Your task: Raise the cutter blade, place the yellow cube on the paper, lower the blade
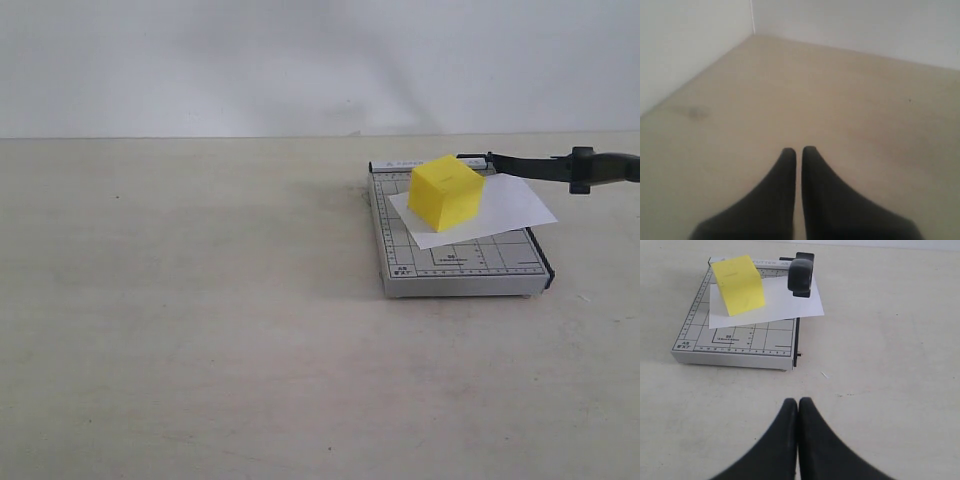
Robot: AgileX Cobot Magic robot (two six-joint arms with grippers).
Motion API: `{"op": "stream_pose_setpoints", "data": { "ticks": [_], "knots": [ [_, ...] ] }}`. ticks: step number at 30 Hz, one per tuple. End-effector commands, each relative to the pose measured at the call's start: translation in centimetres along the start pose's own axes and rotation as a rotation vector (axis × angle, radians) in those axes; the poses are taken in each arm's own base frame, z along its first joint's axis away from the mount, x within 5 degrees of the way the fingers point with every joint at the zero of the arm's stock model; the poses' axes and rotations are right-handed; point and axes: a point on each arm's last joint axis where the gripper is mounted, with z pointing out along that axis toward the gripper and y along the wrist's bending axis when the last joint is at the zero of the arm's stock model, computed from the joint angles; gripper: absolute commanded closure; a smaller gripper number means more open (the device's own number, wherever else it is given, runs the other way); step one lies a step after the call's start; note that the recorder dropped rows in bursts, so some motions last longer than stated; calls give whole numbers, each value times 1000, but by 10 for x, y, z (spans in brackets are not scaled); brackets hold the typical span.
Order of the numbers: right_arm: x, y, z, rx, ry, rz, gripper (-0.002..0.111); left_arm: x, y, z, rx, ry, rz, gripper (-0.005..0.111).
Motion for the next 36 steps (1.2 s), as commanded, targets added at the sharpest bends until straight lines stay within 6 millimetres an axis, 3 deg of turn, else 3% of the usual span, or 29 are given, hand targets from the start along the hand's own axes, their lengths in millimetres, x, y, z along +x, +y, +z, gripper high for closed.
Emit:
{"op": "stream_pose_setpoints", "data": {
  "ticks": [1,5,7,11,14,20,26,36],
  "knots": [
    [-1,0,0,1,-9,-27,108,39,-5,17,66,-19,-92,102],
    [-11,0,-5,3,-38,-37,102,61,-6,22,85,-6,-92,102],
    [-21,0,-9,7,-87,-38,96,59,-7,22,99,-40,-98,102],
    [-47,-2,-19,24,-243,-38,69,61,-6,22,92,-17,-157,102],
    [-70,-3,-15,27,-287,-11,51,60,-6,22,94,-19,-189,102],
    [-111,-7,37,17,-131,10,50,60,-6,22,96,-22,-196,102],
    [-128,-8,72,1,34,42,50,60,-6,22,96,-23,-194,102],
    [-118,-11,118,5,178,29,50,60,-6,22,96,-23,-194,102]
  ]
}}
